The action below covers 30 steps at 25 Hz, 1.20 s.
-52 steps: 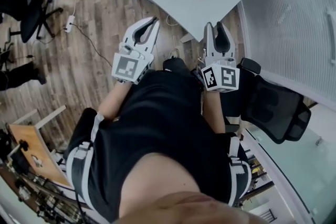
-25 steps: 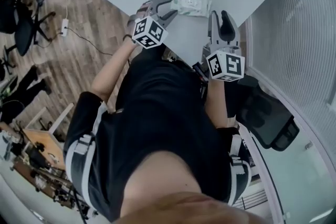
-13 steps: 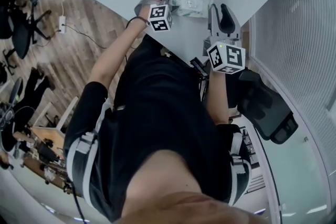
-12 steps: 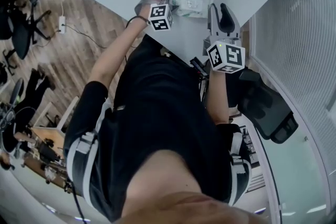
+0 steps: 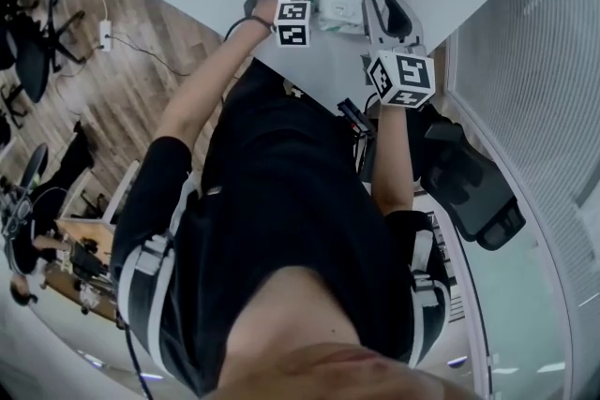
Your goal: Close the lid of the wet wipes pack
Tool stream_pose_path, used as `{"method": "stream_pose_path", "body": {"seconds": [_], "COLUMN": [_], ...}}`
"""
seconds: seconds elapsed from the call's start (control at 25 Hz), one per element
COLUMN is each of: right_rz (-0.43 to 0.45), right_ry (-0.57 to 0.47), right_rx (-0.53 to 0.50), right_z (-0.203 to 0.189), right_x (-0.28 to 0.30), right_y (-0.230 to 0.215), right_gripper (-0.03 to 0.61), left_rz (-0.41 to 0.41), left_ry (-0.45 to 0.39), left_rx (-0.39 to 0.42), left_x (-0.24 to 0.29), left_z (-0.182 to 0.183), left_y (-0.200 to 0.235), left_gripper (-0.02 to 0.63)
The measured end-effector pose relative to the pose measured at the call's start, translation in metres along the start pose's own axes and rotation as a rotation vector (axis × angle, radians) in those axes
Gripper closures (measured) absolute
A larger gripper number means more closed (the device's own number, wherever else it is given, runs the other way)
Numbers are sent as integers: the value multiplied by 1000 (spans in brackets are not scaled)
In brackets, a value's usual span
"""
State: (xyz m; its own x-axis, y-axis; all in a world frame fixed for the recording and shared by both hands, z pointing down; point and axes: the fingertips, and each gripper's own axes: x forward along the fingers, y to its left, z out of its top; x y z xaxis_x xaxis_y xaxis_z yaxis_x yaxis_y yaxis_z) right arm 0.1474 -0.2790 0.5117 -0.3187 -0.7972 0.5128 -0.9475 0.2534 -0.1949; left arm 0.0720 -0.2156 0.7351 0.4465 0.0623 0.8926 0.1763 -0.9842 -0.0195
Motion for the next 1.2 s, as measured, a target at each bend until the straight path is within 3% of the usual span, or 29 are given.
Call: {"method": "stream_pose_path", "body": {"seconds": [0.16,0.64,0.88,1.2], "right_rz": [73,440,548,670], "right_ry": [130,669,828,954], "right_rx": [-57,-375,-422,-457], "right_z": [-22,-121,-155,-175], "right_x": [26,107,128,132], "right_y": [-7,-22,-32,-37], "right_gripper": [420,420,423,422], "left_rz": [-14,-30,-21,-13], "left_ry": [12,-9,-25,-18], "left_rx": [9,4,-8,-15], "left_x": [1,0,-2,-1], "left_z": [5,1,1,4], "left_y": [0,6,4,3], "left_gripper": [436,436,436,436]}}
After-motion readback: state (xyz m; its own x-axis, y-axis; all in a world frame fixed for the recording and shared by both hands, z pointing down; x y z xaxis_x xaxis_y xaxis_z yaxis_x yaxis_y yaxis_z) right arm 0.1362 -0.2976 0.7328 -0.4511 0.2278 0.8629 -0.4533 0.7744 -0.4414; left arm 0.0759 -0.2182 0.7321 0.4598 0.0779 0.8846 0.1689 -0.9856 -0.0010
